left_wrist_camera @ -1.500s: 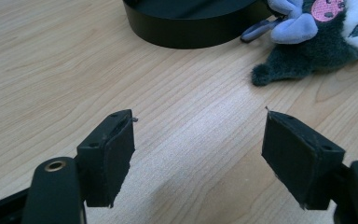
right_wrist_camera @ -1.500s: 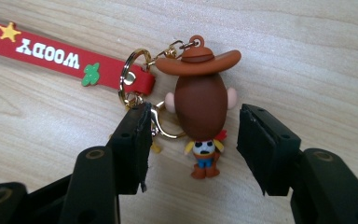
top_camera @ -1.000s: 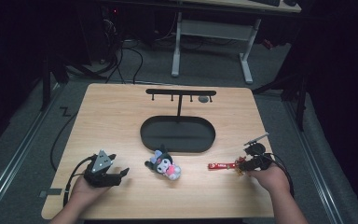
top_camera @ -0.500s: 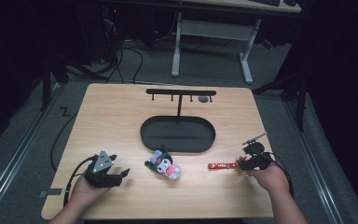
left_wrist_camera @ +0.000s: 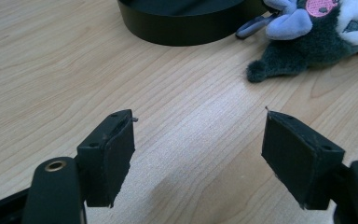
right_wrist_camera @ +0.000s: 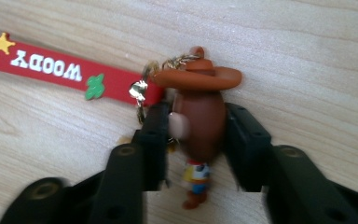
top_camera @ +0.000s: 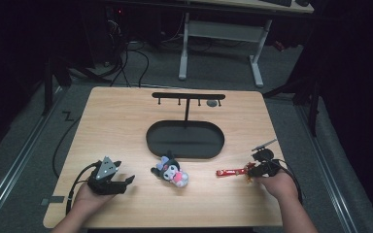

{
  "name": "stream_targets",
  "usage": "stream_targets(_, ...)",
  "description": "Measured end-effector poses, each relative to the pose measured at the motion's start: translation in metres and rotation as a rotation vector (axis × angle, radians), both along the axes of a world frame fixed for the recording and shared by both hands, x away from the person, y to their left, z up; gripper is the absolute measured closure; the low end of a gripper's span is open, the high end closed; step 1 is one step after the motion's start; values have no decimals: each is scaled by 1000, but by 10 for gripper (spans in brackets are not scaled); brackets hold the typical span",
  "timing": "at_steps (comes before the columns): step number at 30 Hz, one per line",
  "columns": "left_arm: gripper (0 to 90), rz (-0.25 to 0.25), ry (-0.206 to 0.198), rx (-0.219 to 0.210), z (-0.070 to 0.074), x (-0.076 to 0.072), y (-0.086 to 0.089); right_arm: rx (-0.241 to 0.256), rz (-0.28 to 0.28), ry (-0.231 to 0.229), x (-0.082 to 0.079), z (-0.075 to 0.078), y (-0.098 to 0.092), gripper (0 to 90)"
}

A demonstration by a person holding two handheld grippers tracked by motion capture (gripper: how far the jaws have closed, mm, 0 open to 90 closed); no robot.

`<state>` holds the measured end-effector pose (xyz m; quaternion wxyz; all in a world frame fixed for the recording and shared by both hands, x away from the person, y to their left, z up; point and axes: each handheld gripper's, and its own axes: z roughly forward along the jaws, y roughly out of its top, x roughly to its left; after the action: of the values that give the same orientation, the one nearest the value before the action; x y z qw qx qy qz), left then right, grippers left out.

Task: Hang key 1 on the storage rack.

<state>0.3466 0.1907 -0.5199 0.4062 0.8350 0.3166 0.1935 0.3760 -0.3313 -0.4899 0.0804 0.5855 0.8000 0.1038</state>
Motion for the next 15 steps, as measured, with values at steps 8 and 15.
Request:
stream_targets(8,258,-2,6,5,0,0,-1,-23,14,13,-3,8,5,666)
stream_targets(15,257,-7,7,3,0,-1,-2,19,13,19,-10,34,12,668)
